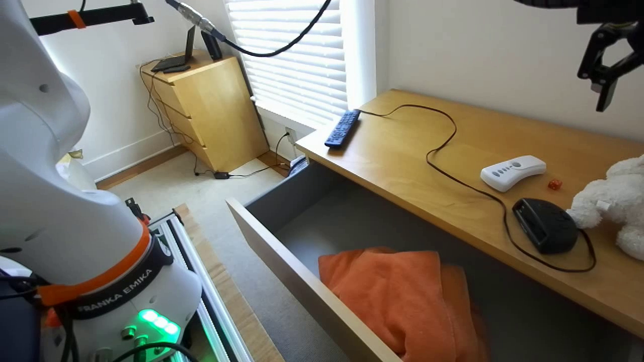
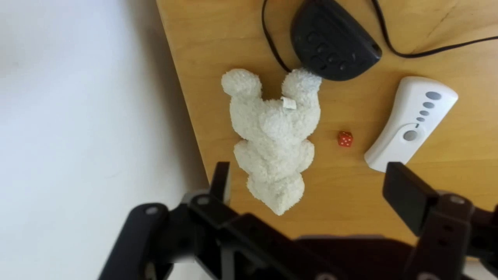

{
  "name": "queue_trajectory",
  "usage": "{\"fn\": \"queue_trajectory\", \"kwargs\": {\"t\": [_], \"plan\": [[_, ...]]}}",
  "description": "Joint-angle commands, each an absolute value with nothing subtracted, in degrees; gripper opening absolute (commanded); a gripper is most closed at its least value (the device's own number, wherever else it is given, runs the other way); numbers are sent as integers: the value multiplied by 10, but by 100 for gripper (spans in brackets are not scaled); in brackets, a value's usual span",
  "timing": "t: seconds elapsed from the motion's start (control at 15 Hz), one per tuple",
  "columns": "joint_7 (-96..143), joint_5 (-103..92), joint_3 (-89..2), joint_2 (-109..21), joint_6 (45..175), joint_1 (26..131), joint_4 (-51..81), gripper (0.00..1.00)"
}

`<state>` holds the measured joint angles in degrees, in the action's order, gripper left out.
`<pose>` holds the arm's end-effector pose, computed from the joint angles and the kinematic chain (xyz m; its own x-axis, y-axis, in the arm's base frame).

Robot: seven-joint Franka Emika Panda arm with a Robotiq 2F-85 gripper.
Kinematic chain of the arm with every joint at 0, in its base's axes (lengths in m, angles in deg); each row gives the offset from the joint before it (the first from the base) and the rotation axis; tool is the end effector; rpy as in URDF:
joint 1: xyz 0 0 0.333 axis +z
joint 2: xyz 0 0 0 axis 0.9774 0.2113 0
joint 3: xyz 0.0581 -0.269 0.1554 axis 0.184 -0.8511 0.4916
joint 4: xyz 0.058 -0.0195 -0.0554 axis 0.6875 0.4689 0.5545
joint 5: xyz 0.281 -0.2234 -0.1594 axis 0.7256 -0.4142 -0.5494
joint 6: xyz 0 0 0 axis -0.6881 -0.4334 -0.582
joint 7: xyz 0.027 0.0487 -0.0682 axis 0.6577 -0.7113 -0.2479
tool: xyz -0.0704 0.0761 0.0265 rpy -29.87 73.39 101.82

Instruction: Move the plush bear toy to the left corner

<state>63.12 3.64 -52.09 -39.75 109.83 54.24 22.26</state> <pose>0.5529 -0.3836 0.3974 0.9750 -0.0522 0.2161 -0.0815 -0.9883 0.1290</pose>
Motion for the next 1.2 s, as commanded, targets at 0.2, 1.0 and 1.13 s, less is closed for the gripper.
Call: {"fn": "queue_trajectory", "kwargs": {"t": [0.2,1.0,1.13], "plan": [[632,33,-511,-379,1097,524,209,100],[633,53,-488,-286,1134,509,157,100],[634,59,-474,-261,1147,499,144,100]]}}
